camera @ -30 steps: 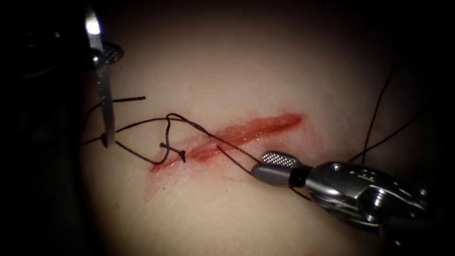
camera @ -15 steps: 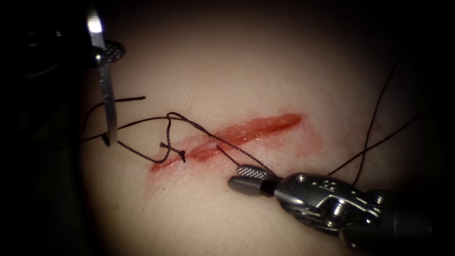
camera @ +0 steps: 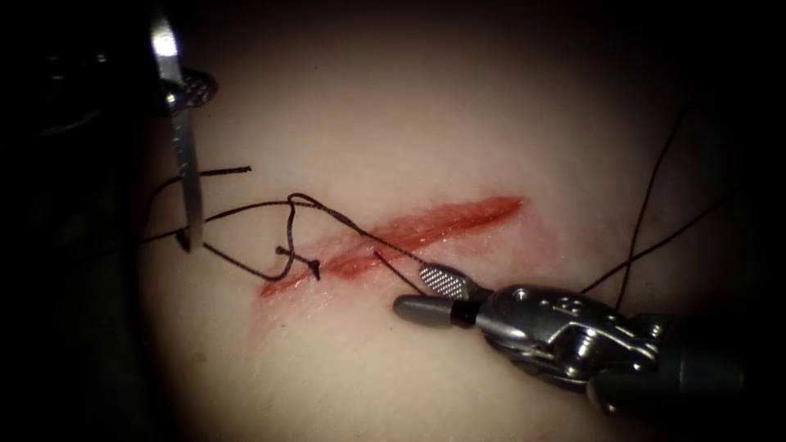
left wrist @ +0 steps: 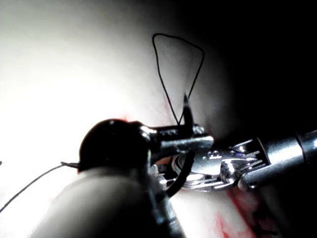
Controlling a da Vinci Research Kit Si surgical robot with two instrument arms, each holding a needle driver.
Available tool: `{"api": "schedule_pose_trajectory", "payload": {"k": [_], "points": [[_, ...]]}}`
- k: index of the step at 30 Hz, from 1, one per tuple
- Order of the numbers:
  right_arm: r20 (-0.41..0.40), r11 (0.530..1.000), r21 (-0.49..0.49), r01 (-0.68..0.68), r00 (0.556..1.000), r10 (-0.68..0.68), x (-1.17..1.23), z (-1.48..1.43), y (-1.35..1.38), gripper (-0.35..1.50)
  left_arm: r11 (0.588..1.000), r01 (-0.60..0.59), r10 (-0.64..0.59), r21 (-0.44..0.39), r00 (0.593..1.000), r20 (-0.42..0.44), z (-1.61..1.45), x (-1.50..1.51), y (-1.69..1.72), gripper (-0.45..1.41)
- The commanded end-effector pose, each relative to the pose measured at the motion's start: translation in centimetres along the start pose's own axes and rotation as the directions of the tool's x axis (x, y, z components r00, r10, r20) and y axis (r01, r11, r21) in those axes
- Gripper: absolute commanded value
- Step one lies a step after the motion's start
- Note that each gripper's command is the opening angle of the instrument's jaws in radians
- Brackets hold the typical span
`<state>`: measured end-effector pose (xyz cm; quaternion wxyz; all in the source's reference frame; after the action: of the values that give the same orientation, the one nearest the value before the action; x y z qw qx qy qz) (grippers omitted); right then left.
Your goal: Wound Closure
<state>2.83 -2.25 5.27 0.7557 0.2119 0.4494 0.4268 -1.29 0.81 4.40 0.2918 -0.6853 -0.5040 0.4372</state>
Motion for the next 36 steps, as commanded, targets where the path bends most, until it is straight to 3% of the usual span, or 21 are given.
{"api": "schedule_pose_trajectory", "payload": {"k": [1, 14, 16, 18, 24, 28, 36], "points": [[-0.002, 1.000, 0.000, 0.005, 1.000, -0.005, -0.04, 0.10, 0.03, 0.44, 1.000, 0.000, 0.000, 0.000, 1.000, 0.000, 0.02, -0.03, -0.06, -0.45], [0.021, 0.999, -0.020, 0.038, 0.999, -0.037, -0.27, 0.25, 0.17, 0.39, 1.000, 0.000, 0.000, 0.001, 1.000, -0.001, 0.03, -0.03, -0.05, -0.45], [0.023, 0.999, -0.022, 0.033, 0.999, -0.033, -0.28, 0.27, 0.17, 0.29, 1.000, 0.000, 0.000, 0.001, 1.000, -0.001, 0.03, -0.03, -0.05, -0.45], [0.023, 0.999, -0.022, 0.033, 0.999, -0.032, -0.27, 0.27, 0.16, -0.35, 1.000, -0.001, 0.001, 0.001, 1.000, -0.001, 0.03, -0.03, -0.05, -0.45], [0.018, 1.000, -0.031, -0.006, 1.000, 0.007, -0.02, 0.05, 0.13, -0.35, 1.000, -0.001, 0.001, 0.001, 1.000, -0.001, 0.03, -0.03, -0.05, -0.45], [0.018, 1.000, -0.027, -0.011, 1.000, 0.011, 0.02, -0.14, 0.20, -0.35, 1.000, 0.000, 0.000, 0.001, 1.000, -0.001, 0.03, -0.03, -0.05, -0.45], [0.062, 0.997, -0.080, 0.000, 0.998, 0.005, -0.07, -0.61, 0.66, -0.35, 1.000, 0.001, -0.001, 0.001, 1.000, -0.002, 0.02, -0.01, -0.04, -0.45]]}}
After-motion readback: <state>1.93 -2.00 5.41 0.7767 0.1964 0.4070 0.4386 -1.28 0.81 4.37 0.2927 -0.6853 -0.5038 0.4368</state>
